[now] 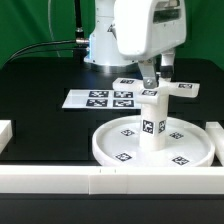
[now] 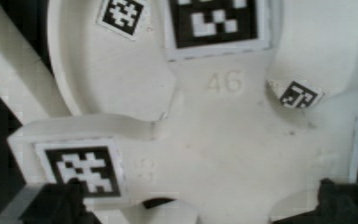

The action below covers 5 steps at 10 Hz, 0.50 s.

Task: Assemble round table

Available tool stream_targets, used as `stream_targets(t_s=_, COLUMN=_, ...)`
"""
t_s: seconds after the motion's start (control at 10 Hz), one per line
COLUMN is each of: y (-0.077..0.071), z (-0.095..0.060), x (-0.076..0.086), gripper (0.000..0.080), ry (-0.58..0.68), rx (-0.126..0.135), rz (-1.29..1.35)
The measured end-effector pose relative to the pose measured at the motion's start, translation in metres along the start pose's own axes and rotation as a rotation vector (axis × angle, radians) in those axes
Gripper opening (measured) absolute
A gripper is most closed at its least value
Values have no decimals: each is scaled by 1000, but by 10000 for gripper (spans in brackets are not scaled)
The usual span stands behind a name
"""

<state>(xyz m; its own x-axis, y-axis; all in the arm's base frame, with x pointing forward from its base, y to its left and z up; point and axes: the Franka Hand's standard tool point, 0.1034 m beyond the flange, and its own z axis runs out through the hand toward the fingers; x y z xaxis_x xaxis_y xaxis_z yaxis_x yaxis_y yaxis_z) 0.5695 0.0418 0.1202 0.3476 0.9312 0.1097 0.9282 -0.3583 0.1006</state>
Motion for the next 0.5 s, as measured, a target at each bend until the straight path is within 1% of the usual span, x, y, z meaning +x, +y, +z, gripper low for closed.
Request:
stream_targets(t_s=0.1, y=2, z=-4, x=3, gripper=649, ry=-20, rx=-12, rz=-105)
stream_targets(t_s=0.3, y=6, z=-6, x=5, gripper=649, ry=-48, rx=-21, rz=-338)
stream_targets(t_s=0.5, y=7, z=-5, x=0, gripper=649, ry=-57, rx=-16, rz=-461)
